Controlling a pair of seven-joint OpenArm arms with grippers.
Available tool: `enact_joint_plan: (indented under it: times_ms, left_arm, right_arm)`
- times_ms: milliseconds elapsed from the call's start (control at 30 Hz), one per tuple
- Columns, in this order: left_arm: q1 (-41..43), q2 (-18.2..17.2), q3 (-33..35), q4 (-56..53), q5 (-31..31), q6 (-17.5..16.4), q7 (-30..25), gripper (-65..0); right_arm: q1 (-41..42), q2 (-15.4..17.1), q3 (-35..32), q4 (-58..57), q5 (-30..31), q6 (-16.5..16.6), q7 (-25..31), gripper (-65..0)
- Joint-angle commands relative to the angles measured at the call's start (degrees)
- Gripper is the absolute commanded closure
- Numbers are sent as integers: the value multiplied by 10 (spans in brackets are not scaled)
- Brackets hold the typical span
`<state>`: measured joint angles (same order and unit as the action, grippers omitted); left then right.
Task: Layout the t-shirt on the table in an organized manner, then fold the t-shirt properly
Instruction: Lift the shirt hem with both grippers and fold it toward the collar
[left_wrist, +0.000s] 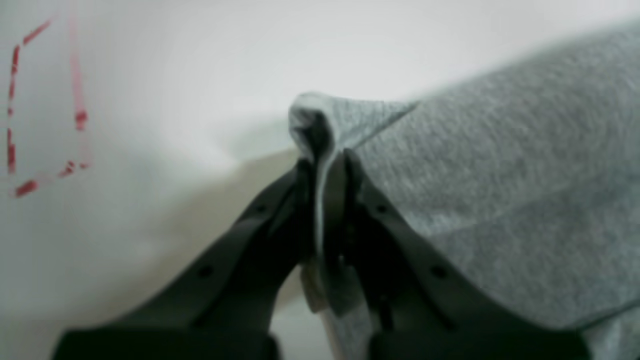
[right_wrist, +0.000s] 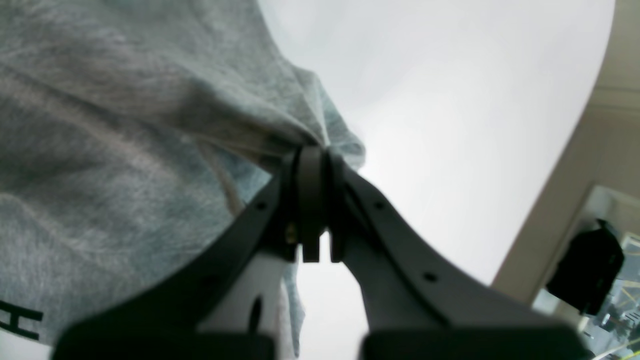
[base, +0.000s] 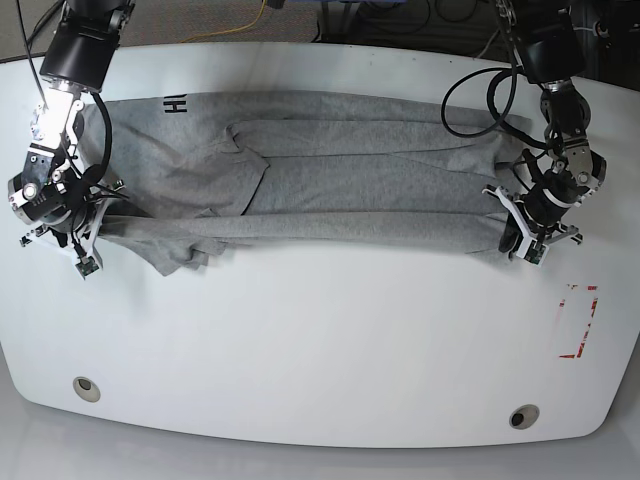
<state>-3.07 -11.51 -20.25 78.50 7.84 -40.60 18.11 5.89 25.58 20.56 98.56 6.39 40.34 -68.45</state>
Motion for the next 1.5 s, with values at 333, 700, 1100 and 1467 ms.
enact_joint_plan:
  times_ms: [333, 700, 1100, 1467]
  left_arm:
    - [36, -26, -27, 45, 1, 6, 58, 0]
    - [80, -35, -27, 51, 1, 6, 58, 0]
    - [101, -36, -28, 88, 2, 6, 84, -407]
    - [92, -67, -36, 111, 1, 6, 111, -624]
  right_arm:
    - [-54, 12, 3, 40, -6, -3, -10, -5]
    - [-85, 11, 2, 36, -6, -3, -8, -6]
    - [-103, 12, -32, 36, -13, -3, -8, -186]
    - [-100, 15, -26, 44, -9, -3, -8, -476]
